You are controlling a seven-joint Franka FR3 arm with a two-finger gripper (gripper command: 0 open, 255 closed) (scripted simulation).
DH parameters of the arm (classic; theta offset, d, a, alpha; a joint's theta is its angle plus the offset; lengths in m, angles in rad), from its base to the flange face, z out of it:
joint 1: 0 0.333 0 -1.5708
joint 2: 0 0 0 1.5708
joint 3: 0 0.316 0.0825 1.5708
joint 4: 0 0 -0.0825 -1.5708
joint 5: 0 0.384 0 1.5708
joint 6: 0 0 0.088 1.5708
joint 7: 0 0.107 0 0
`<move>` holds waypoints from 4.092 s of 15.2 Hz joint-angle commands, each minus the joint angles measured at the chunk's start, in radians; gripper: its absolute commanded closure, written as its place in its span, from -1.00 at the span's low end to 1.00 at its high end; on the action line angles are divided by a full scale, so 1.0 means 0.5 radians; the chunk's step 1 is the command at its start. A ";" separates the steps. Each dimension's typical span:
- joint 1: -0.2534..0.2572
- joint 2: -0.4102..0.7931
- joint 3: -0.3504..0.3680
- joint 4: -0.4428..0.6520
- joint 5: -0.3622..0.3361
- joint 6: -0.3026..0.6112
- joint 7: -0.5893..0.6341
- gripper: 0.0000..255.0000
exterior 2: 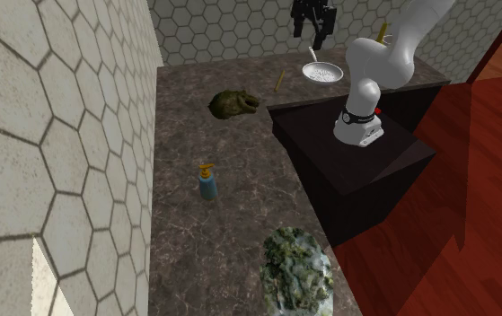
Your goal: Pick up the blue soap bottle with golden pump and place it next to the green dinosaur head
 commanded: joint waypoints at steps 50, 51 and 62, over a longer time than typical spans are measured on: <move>-0.021 2.699 -0.074 0.973 0.029 1.615 -0.370 -1.00; -0.021 2.699 -0.074 0.973 0.029 1.615 -0.370 -1.00; -0.020 2.697 -0.074 0.972 0.029 1.614 -0.370 1.00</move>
